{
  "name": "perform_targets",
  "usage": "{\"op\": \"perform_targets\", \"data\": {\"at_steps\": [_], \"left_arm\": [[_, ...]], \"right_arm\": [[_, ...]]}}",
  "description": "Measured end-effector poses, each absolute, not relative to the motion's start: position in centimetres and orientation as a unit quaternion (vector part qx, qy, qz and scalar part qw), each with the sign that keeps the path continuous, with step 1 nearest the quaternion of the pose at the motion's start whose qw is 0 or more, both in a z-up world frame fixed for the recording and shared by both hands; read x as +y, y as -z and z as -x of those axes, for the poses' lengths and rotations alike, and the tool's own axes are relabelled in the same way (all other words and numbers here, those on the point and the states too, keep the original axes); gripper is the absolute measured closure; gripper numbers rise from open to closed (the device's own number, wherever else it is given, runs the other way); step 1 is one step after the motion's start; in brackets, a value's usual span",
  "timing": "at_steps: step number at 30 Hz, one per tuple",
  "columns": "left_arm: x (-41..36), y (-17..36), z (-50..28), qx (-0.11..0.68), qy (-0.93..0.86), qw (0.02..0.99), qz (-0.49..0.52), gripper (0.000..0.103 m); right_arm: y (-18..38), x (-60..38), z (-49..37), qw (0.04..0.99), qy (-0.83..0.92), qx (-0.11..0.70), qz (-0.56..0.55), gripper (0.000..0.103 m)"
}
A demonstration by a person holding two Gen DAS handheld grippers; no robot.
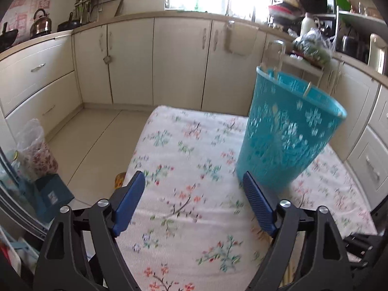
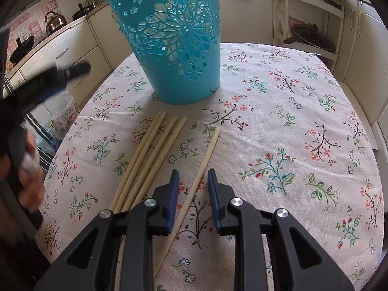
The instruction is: Organize utensils
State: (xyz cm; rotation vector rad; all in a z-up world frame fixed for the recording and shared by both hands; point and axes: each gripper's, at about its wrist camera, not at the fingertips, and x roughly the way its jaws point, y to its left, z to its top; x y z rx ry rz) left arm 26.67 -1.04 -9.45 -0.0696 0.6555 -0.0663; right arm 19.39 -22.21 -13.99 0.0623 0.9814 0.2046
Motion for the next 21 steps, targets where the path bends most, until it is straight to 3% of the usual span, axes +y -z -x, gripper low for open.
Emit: {"op": "perform_targets", "data": {"at_steps": [5,10,13,21], "left_arm": [[-1.9,11.5,-26.1,0.345,0.034,0.938,0.016,0.016],[-3.0,12.4,-26.5,0.372,0.042,0.927,0.001,0.010],[-3.2,12.5,-26.6,0.374,0.040,0.926,-0.004,0.008],[-3.1,13.4,-27.3,0.400,0.037,0.916,0.002,0.008]], "right_arm": [[13.9,-22.0,-19.6,0.879,-0.092,0.468,-0.023,0.080],[13.9,-21.8,-19.5,0.880,-0.082,0.467,0.004,0.092],[13.8,-21.9,-19.4,0.879,-0.083,0.470,0.000,0.093],[13.3,-24.2,-18.7,0.865,-0.112,0.478,-0.100,0.097]]}}
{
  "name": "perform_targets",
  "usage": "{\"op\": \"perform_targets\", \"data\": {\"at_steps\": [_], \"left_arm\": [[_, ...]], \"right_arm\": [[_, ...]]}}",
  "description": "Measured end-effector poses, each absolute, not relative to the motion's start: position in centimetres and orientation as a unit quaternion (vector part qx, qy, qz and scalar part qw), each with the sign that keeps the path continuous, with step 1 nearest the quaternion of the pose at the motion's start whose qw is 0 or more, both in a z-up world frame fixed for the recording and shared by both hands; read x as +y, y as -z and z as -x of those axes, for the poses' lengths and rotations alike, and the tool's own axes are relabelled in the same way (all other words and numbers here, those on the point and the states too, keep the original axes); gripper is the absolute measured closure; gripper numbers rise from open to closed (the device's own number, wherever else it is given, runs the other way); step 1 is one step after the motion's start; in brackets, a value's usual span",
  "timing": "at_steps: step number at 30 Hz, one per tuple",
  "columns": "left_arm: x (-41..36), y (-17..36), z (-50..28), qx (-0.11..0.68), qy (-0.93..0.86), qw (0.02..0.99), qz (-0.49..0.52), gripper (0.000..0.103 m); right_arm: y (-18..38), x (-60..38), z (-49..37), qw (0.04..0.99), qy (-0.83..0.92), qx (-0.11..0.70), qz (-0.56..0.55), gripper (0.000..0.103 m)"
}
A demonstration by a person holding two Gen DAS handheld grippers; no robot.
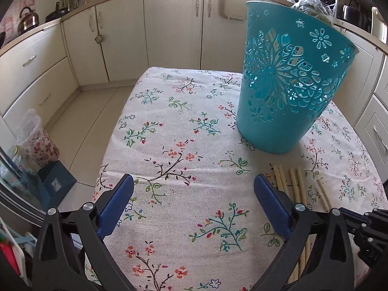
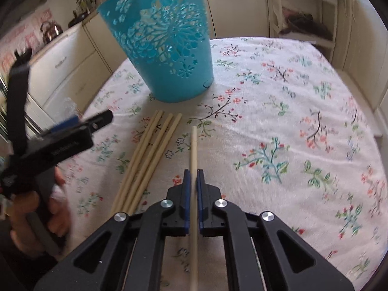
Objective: Organize utensils
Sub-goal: 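Lift the stick with the right gripper and drop it into the basket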
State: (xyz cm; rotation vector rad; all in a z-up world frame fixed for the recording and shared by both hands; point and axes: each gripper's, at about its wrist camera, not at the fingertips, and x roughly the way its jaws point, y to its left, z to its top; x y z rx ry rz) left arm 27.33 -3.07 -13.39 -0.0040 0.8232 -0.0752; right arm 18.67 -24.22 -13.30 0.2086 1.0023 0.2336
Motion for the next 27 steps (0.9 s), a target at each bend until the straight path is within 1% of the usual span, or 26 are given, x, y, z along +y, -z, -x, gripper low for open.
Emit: {"op": "perform_targets", "data": {"at_steps": [5,8,13,17,19,23,25,27], "left_arm": [[-2.9,13.6,-27.6,0.407,0.039,0.913,0.009,0.008],[-2.8,13.7,-27.6,0.409,0.041,0.912,0.012,0.008],[-2.8,13.6,-27.5,0.409,0.042,0.912,0.011,0.008],[-2.9,13.8,-27.7,0.412,0.043,0.910,0.011,0.008],[-2.8,13.8,-27.7,0.413,0.044,0.909,0.013,0.008],[-2.6,13.8,-27.9,0.416,0.047,0.908,0.018,0.008],[-2.5,13.9,-27.9,0.417,0.049,0.907,0.020,0.008],[-2.5,14.0,-28.1,0.419,0.051,0.906,0.023,0.008]], "right_arm": [[11.7,-25.5,-17.4,0.859,-0.145,0.455,-0.184,0.097],[9.2,-26.3,-16.7,0.865,-0.166,0.415,-0.229,0.097],[1.3,-26.9,-17.6,0.899,-0.194,0.298,-0.256,0.097],[-4.9,-25.5,-20.8,0.930,-0.200,0.193,-0.240,0.097],[-6.6,-24.5,-22.8,0.943,-0.194,0.151,-0.222,0.097],[-7.1,-23.1,-27.5,0.960,-0.162,0.107,-0.200,0.097],[-6.5,-22.6,-29.5,0.967,-0.135,0.100,-0.192,0.097],[-5.0,-22.2,-31.3,0.969,-0.116,0.112,-0.187,0.097]]}}
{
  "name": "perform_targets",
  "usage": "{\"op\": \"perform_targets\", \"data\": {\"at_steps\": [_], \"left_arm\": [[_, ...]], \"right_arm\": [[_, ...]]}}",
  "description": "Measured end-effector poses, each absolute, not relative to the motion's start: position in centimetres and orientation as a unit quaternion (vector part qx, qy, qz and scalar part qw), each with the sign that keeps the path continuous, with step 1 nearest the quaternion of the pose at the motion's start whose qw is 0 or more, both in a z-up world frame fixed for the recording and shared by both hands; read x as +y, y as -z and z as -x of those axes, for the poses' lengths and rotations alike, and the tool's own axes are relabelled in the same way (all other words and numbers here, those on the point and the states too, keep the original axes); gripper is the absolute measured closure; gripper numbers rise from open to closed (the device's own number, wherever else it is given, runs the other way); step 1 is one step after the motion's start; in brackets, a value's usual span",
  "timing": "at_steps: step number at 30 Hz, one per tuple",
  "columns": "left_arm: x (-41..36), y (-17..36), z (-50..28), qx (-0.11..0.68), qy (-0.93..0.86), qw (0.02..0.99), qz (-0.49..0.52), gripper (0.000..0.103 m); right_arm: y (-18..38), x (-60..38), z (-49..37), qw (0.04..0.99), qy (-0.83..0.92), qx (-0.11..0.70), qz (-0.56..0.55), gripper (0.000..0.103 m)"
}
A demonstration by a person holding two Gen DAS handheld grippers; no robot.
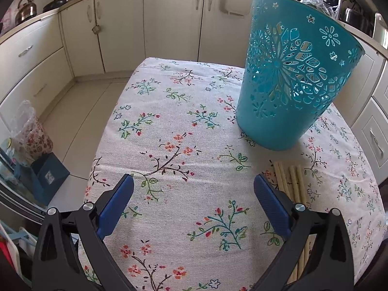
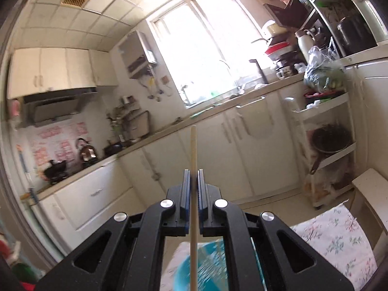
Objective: Organize utensils
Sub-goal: 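Lift the stick with the right gripper and drop it into the basket, then hold the right gripper over the sticks while the left gripper approaches them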
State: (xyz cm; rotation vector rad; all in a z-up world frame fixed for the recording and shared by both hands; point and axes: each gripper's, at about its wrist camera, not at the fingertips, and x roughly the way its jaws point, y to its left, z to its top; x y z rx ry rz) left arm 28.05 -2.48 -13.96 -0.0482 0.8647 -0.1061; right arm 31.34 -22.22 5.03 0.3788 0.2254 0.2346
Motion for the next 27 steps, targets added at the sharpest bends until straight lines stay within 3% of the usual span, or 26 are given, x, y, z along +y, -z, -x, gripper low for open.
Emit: {"op": "perform_targets", "data": {"at_steps": [9,14,16,19,21,27], "left_arm": [[-2.5,14.2,-28.2,0.421,0.058,0.905,0.026,0.008],[-2.2,14.2,-28.2,0.419,0.054,0.906,0.036,0.008],[-2.0,14.2,-28.2,0.418,0.053,0.906,0.039,0.008],[-1.9,14.2,-28.2,0.418,0.050,0.906,0.041,0.008],[-1.9,14.1,-28.1,0.415,0.048,0.908,0.041,0.008],[-1.7,13.7,-27.7,0.408,0.034,0.911,0.040,0.008]], "right_arm": [[-0.7,-22.1,-31.0,0.967,-0.108,0.175,-0.153,0.095],[-0.2,-23.0,-26.1,0.965,-0.118,0.188,-0.139,0.073],[0.4,-23.5,-23.4,0.965,-0.114,0.198,-0.132,0.060],[2.6,-24.1,-19.3,0.960,-0.100,0.235,-0.118,0.049],[4.7,-24.6,-17.2,0.952,-0.082,0.273,-0.113,0.044],[8.3,-25.3,-15.9,0.934,-0.049,0.334,-0.118,0.044]]}}
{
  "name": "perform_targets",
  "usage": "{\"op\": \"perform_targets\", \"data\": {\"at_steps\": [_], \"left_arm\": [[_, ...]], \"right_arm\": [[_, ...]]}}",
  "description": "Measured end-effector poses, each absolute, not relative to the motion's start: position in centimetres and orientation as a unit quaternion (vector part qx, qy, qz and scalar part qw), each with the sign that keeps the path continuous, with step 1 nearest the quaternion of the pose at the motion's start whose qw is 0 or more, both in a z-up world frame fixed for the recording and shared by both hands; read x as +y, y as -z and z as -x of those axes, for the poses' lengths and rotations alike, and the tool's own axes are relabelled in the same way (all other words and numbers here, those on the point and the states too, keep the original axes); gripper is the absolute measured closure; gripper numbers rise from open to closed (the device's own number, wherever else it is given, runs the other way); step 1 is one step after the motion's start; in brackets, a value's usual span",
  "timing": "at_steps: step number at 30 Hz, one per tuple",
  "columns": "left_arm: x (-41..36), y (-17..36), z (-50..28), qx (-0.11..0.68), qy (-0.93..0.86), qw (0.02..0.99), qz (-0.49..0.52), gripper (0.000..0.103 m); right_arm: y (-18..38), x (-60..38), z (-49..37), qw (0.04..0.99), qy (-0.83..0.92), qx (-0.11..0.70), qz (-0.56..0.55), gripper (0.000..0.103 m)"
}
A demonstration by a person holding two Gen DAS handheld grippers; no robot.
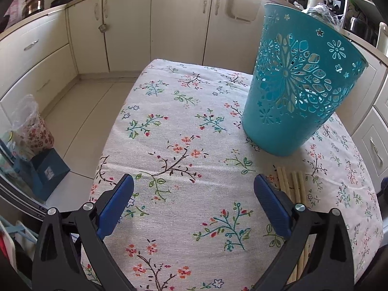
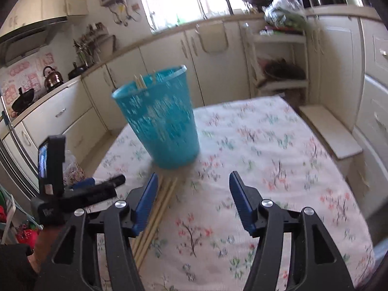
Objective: Organize utensils
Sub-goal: 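Hold the right gripper over the sticks while the left gripper approaches them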
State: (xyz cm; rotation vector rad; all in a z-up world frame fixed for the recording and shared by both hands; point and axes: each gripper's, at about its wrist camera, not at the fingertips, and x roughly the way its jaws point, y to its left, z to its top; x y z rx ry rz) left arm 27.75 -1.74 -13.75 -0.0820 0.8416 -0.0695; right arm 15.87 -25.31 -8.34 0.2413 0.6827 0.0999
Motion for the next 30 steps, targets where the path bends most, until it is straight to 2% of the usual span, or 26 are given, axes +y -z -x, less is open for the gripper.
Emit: {"op": "perform_targets", "data": {"at_steps": [4,12,14,16,19,30], "left_arm": [[-1.8,12.9,-26.8,0.389,0.016,0.921,0.031,0.008],[-2.7,12.3,-23.6,0.376,0.027,0.926,0.005,0.008],[-2.9,12.3,-23.2,0.377,0.030,0.926,0.001,0.008],[-3.0,12.3,-23.0,0.379,0.032,0.925,0.001,0.008],[-2.8,12.6,-23.1,0.385,0.031,0.922,0.006,0.008],[-2.3,13.6,-23.8,0.411,0.033,0.911,0.024,0.008]], "right_arm": [[9.4,-24.6,-16.6,0.928,-0.048,0.357,-0.099,0.036],[11.6,-24.0,-16.8,0.913,-0.053,0.396,-0.086,0.036],[11.9,-23.6,-17.0,0.910,-0.062,0.401,-0.081,0.045],[12.2,-23.3,-17.2,0.905,-0.071,0.411,-0.079,0.065],[12.6,-22.8,-17.4,0.901,-0.083,0.419,-0.080,0.077],[13.3,-20.6,-19.6,0.890,-0.104,0.434,-0.091,0.079]]}}
